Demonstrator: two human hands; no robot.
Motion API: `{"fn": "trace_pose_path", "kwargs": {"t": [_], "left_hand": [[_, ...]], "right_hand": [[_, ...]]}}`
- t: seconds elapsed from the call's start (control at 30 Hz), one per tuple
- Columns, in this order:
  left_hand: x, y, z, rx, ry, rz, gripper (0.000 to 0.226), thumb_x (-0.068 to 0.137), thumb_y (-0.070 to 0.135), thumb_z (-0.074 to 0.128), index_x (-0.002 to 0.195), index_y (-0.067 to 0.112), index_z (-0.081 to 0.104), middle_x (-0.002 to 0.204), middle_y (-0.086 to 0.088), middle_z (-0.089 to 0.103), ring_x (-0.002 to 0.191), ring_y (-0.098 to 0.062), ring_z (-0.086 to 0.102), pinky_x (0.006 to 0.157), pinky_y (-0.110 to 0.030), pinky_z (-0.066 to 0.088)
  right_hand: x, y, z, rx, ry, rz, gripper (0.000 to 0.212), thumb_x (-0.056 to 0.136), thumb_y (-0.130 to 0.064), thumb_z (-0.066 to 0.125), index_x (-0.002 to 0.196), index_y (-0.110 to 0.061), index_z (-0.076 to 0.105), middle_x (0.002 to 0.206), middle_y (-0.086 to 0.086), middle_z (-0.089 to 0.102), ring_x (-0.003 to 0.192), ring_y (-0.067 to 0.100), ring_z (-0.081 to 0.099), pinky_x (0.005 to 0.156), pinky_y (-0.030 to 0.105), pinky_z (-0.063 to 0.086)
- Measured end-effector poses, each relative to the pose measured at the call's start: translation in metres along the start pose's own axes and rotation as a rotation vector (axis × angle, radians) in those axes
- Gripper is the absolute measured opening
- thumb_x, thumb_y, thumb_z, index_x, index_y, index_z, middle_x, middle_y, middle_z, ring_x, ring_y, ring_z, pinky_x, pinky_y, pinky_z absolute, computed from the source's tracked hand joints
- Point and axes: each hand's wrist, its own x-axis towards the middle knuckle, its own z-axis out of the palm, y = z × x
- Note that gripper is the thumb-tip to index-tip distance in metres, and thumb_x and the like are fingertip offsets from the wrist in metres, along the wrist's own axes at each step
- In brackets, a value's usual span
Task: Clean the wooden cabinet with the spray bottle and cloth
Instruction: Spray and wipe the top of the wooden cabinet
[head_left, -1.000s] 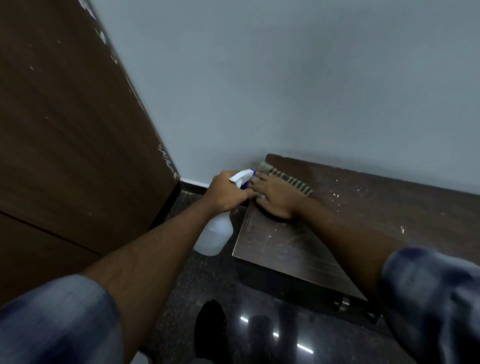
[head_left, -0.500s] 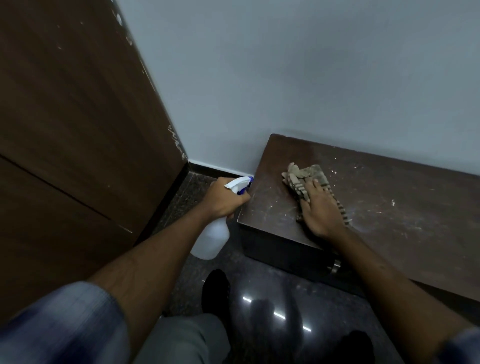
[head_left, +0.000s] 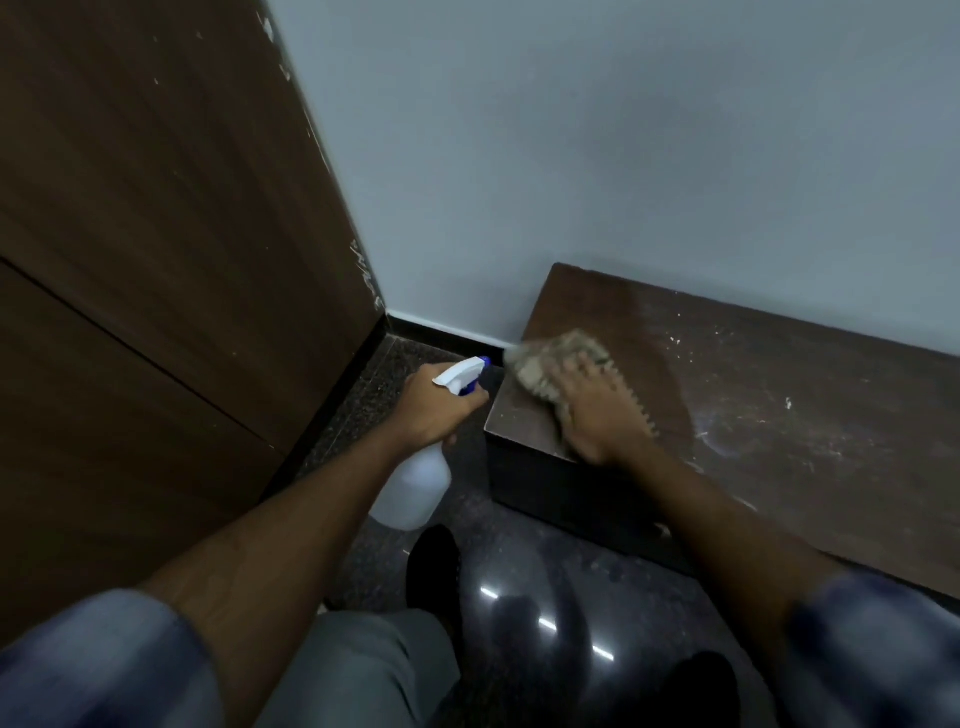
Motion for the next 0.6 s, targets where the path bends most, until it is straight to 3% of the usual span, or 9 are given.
{"fn": "trace_pose_path", "kwargs": {"t": [0.07,0.13,0.2,0.23,0.33,0.37,0.47,0.5,0.6], "left_hand": [[-0.003,-0.006,0.000,0.004,0.000,-0.010,0.014,0.086,0.020,0.078,0.095,0.009,0.076,0.073,-0.014,0.073,0.039,-0.017,0.056,0.044,-0.029,0.048],[-0.005,-0.008,-0.002,0.006,-0.011,-0.006,0.018,0.086,0.019,0.079,0.103,0.014,0.079,0.077,-0.010,0.075,0.040,-0.016,0.058,0.046,-0.030,0.051],[-0.007,-0.009,-0.003,-0.029,-0.028,-0.012,0.032,0.087,0.019,0.079,0.118,0.021,0.078,0.087,-0.012,0.079,0.043,-0.017,0.060,0.049,-0.032,0.052],[-0.009,-0.010,-0.004,-0.036,-0.031,-0.017,0.033,0.087,0.019,0.079,0.120,0.021,0.077,0.088,-0.015,0.079,0.042,-0.019,0.059,0.049,-0.031,0.051],[-0.013,-0.013,-0.002,0.001,-0.028,-0.017,0.016,0.086,0.017,0.076,0.101,0.012,0.078,0.079,-0.022,0.074,0.038,-0.020,0.057,0.047,-0.031,0.050],[-0.016,-0.012,-0.003,-0.004,-0.029,-0.012,0.012,0.085,0.017,0.076,0.095,0.011,0.077,0.077,-0.022,0.073,0.040,-0.022,0.059,0.048,-0.034,0.051],[-0.025,-0.009,-0.005,0.020,-0.064,0.025,0.019,0.087,0.021,0.081,0.103,0.013,0.078,0.086,-0.019,0.077,0.061,-0.031,0.071,0.058,-0.043,0.058],[-0.029,-0.011,-0.005,0.030,-0.083,0.033,0.019,0.087,0.021,0.081,0.104,0.011,0.078,0.087,-0.020,0.077,0.064,-0.034,0.072,0.059,-0.046,0.059],[-0.039,-0.020,-0.002,0.029,-0.101,0.033,0.011,0.089,0.016,0.077,0.098,0.010,0.075,0.075,-0.019,0.072,0.047,-0.028,0.062,0.046,-0.041,0.055]], "right_hand": [[0.022,-0.011,-0.013,0.034,0.000,0.254,0.060,0.107,-0.038,0.022,0.163,-0.019,0.012,0.171,0.006,0.009,0.157,0.026,0.004,0.126,0.047,0.001],[0.016,-0.038,0.001,-0.018,0.060,0.018,0.059,0.106,-0.037,0.021,0.161,-0.018,0.022,0.168,0.010,0.020,0.156,0.027,0.011,0.127,0.047,0.003],[-0.008,-0.043,0.014,-0.009,-0.015,-0.278,0.059,0.104,-0.041,0.019,0.160,-0.024,0.025,0.167,0.003,0.025,0.155,0.022,0.017,0.127,0.044,0.008],[-0.008,-0.035,0.010,-0.001,-0.031,-0.315,0.059,0.104,-0.043,0.020,0.161,-0.027,0.023,0.167,0.000,0.024,0.155,0.020,0.017,0.128,0.044,0.009],[0.025,-0.018,-0.004,0.051,-0.002,0.008,0.059,0.106,-0.035,0.030,0.163,-0.023,0.017,0.170,0.003,0.016,0.157,0.023,0.010,0.127,0.045,0.005],[0.028,-0.025,-0.005,0.053,0.000,0.039,0.060,0.107,-0.034,0.031,0.163,-0.019,0.016,0.170,0.005,0.014,0.157,0.024,0.008,0.127,0.046,0.004],[-0.010,-0.038,0.009,0.033,-0.040,-0.238,0.058,0.104,-0.027,0.040,0.160,-0.023,0.026,0.168,0.002,0.023,0.156,0.021,0.014,0.127,0.045,0.008],[-0.028,-0.027,0.009,0.065,-0.042,-0.240,0.061,0.101,-0.022,0.045,0.159,-0.027,0.029,0.167,0.000,0.026,0.155,0.020,0.017,0.127,0.044,0.012],[-0.061,0.019,0.004,0.188,0.147,0.175,0.066,0.094,-0.015,0.049,0.158,-0.024,0.032,0.165,0.005,0.031,0.153,0.025,0.025,0.125,0.045,0.022]]}}
